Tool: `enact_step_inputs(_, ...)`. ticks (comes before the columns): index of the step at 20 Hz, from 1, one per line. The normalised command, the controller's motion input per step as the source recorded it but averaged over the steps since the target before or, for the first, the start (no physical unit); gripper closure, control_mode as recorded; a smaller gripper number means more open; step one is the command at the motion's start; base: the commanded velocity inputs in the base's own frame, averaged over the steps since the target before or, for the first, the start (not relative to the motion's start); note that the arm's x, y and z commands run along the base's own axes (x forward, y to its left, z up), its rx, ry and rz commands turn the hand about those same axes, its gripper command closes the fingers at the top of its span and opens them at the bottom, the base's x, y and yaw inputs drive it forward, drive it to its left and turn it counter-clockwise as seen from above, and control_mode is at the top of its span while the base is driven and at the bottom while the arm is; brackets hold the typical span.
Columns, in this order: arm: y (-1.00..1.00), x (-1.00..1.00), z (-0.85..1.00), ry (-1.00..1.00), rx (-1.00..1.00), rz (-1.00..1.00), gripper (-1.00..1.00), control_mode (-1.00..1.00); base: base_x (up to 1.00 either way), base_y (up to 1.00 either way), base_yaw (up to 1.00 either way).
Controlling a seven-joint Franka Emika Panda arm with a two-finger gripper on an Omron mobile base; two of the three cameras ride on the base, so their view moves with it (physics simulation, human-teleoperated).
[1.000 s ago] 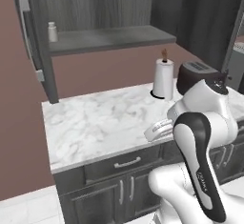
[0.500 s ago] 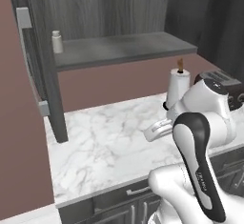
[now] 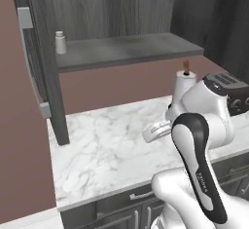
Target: Collect the turmeric, mayonnaise, and shaker from the cabinet and place them next to the stove.
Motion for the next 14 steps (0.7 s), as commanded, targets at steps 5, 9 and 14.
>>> enact_step_inputs(5,0.44,0.32,0.26,-0.14,0.06,0.17,-1.00,-1.00,0.00,0.00,0.00)
enact_step_inputs(9,0.38,0.21,0.54,-0.20,0.03,0.18,-1.00,-1.00,0.00,0.00,0.00)
enact_step_inputs(14,0.22,0.15,0.61,-0.19,0.00,0.13,-1.00,-1.00,0.00,0.00,0.00)
